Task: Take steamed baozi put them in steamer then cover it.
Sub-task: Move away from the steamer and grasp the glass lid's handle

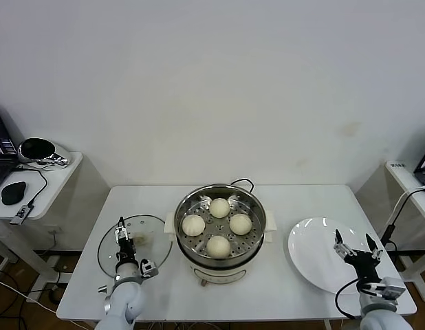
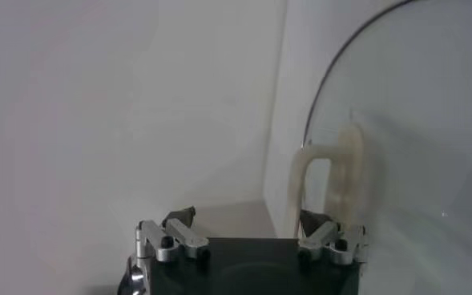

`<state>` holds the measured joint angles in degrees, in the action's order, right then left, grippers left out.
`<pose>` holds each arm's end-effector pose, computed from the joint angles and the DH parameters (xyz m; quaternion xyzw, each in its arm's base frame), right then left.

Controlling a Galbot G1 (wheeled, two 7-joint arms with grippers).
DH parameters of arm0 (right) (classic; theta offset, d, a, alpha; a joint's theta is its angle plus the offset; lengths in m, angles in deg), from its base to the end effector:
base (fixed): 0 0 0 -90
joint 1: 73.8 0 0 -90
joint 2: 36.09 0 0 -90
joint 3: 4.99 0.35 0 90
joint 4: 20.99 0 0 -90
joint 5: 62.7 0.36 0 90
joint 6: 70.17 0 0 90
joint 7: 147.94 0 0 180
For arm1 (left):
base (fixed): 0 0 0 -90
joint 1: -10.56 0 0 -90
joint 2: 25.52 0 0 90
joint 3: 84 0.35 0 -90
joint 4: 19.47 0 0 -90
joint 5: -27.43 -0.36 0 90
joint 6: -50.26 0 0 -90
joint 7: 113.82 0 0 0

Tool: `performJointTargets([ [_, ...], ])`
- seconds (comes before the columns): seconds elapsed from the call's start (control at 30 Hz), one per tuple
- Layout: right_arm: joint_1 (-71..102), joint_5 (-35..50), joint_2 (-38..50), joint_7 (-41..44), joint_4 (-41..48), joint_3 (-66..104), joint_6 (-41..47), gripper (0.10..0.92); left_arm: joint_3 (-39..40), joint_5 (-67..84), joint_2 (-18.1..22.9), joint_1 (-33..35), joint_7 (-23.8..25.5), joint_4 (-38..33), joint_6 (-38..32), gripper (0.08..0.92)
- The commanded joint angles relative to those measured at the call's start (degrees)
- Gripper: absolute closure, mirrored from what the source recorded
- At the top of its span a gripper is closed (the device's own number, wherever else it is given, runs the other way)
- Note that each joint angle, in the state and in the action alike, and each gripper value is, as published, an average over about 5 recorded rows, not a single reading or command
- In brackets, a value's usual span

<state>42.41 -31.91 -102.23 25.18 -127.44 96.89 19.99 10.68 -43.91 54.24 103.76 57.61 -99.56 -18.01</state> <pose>0.2156 -0.1653 -0.3270 -0.0949 -0.9932 -0.0344 0.0576 0.3300 0.0448 -0.4296 0.0811 -0.7180 -0.6714 0.1649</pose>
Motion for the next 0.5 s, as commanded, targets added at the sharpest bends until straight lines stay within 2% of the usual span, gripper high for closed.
performJointTargets([
  [0.03, 0.1, -0.2, 0.0, -0.1, -0.1, -0.1, 0.0, 0.203, -0.4, 1.5, -0.2, -0.4, -1.5, 1.4, -0.8, 0.177],
  [0.27, 0.3, -0.6, -0.1, -0.1, -0.3, -0.2, 0.0, 0.203, -1.5, 2.9, -0.7, -0.4, -3.0, 2.6, -2.4, 0.204],
  [0.5, 0.8, -0.9, -0.2, -0.1, -0.6, -0.1, 0.0, 0.203, -1.4, 2.9, -0.8, -0.1, -2.7, 3.2, -3.3, 0.398],
])
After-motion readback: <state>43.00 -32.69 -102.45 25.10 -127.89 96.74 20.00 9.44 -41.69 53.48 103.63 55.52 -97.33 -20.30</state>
